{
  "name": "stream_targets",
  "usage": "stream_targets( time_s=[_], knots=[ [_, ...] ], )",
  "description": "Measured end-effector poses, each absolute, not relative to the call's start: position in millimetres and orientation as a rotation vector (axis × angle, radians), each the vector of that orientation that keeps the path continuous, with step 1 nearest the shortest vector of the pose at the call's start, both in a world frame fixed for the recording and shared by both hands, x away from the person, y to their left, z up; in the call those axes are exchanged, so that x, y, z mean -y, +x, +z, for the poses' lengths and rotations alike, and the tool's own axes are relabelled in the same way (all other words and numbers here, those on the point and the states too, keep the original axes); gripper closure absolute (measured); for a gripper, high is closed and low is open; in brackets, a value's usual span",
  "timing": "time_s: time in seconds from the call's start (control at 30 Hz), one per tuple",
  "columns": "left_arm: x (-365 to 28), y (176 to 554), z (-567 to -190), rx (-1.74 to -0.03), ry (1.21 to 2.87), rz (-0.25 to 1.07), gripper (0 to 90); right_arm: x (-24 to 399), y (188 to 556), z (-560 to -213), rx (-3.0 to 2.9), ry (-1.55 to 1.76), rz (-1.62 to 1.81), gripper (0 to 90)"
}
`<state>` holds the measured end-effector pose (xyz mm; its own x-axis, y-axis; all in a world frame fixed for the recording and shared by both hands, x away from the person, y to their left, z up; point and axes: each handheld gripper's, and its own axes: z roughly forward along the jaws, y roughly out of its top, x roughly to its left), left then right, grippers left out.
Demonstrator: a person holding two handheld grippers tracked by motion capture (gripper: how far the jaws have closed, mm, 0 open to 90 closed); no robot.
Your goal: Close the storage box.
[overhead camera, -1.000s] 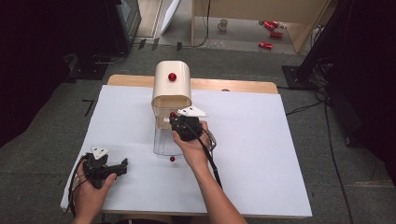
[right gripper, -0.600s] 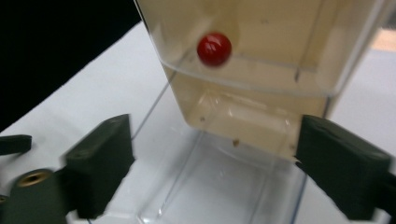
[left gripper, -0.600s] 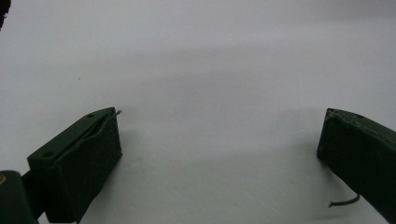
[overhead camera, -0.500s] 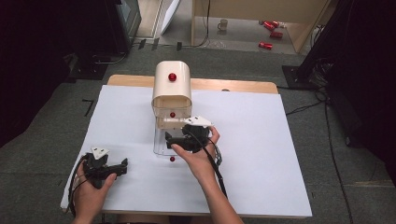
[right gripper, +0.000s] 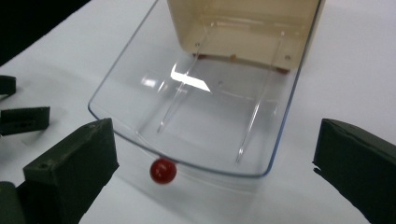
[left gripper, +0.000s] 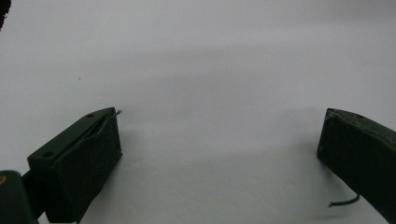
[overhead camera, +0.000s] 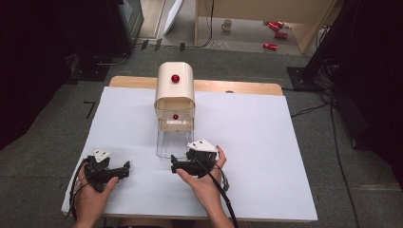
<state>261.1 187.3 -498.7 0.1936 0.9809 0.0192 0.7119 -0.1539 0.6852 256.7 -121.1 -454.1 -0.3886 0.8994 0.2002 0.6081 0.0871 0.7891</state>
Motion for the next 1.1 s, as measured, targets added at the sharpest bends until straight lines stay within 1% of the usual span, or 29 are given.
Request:
stream_targets(
  time_s=[0.5, 0.63, 0.67, 0.7, 0.9, 0.97, 1.03, 1.1],
  knots=[
    [-187.4, 261.3, -498.7, -1.576, 1.933, 0.646, 0.0, 105.3, 237.2, -487.1, -2.044, 1.55, 1.179, 0.2],
    [-187.4, 261.4, -498.7, -1.576, 1.933, 0.646, 0.0, 98.2, 233.9, -493.5, -2.038, 1.563, 1.164, 9.4],
    [-187.4, 261.4, -498.7, -1.576, 1.933, 0.646, 0.0, 95.8, 233.0, -495.3, -2.041, 1.559, 1.159, 13.4],
    [-187.4, 261.4, -498.7, -1.576, 1.934, 0.645, 0.0, 94.6, 232.6, -496.2, -2.041, 1.559, 1.159, 14.3],
    [-187.4, 261.5, -498.6, -1.577, 1.934, 0.645, 0.0, 91.8, 230.9, -497.0, -2.042, 1.541, 1.162, 38.9],
    [-187.4, 261.5, -498.6, -1.577, 1.934, 0.645, 0.0, 91.8, 230.8, -496.9, -2.043, 1.534, 1.165, 44.5],
    [-187.4, 261.5, -498.7, -1.577, 1.933, 0.645, 0.0, 91.8, 230.9, -496.8, -2.045, 1.534, 1.18, 52.3],
    [-187.4, 261.4, -498.7, -1.576, 1.933, 0.645, 0.0, 90.6, 230.5, -496.6, -2.048, 1.532, 1.201, 62.0]
  ],
)
